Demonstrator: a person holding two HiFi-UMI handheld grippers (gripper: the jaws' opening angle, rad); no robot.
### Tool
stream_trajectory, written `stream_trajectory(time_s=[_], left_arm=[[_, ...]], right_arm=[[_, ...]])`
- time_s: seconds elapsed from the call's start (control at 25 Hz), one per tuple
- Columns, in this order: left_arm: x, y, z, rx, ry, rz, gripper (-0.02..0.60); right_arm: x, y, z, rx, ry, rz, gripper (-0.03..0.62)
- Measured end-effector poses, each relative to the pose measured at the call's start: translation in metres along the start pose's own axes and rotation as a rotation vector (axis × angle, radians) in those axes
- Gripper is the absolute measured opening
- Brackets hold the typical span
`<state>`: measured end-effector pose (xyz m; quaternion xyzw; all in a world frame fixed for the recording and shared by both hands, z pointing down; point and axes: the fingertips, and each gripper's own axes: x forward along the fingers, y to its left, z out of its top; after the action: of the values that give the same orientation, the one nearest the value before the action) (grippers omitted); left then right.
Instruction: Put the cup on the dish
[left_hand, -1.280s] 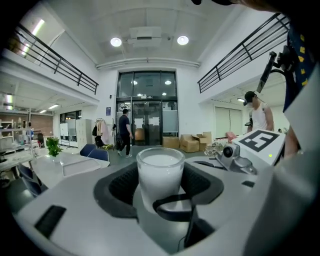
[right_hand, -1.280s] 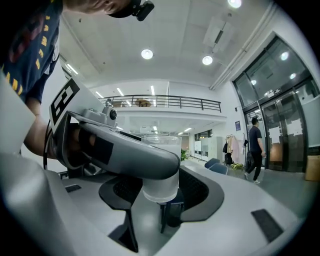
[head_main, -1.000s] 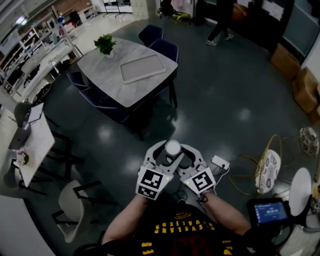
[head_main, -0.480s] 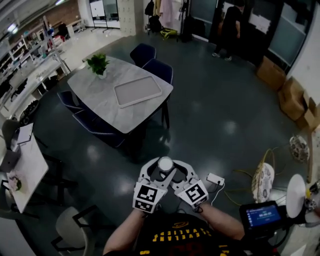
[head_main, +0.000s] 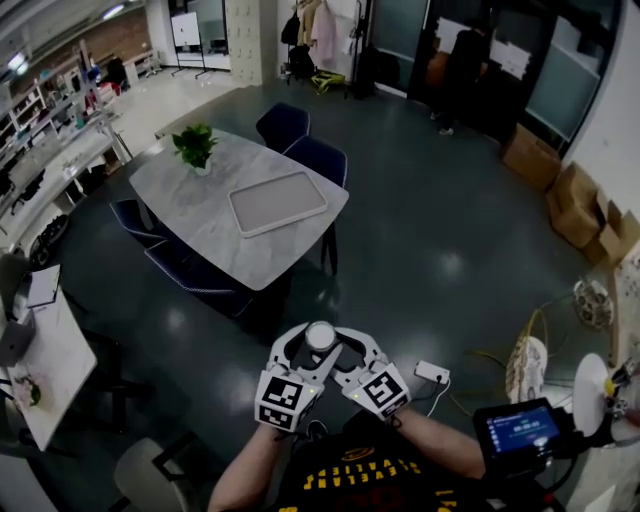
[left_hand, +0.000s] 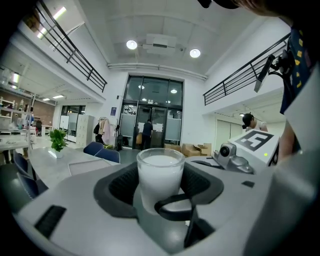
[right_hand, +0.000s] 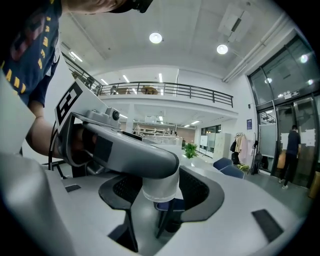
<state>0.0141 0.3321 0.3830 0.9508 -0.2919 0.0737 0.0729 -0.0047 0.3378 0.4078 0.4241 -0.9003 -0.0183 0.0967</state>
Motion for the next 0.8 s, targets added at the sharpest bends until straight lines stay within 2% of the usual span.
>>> stream_trajectory(time_s=[0.24, 0.48, 0.6, 0.8], left_arm=[[-0.003, 0.028, 0.004, 0.011, 0.012, -0.018, 0.264], [0.014, 0.057, -0.004, 0.019, 0.064, 0.008, 0.265], [0.037, 0.075, -0.004, 0.021, 0.081, 0.020, 0.264], [0.101, 0.104, 0.003, 0.017, 0.093, 0.014, 0.264]], right_arm=[[0.027, 0.001, 0.006, 0.018, -0.012, 0.074, 0.235], [0.055, -0.014, -0.004, 0.048, -0.032, 0.133, 0.235], [0.072, -0.037, -0.012, 0.051, -0.045, 0.165, 0.234], [0.096, -0.102, -0.022, 0.067, -0.051, 0.217, 0.235]])
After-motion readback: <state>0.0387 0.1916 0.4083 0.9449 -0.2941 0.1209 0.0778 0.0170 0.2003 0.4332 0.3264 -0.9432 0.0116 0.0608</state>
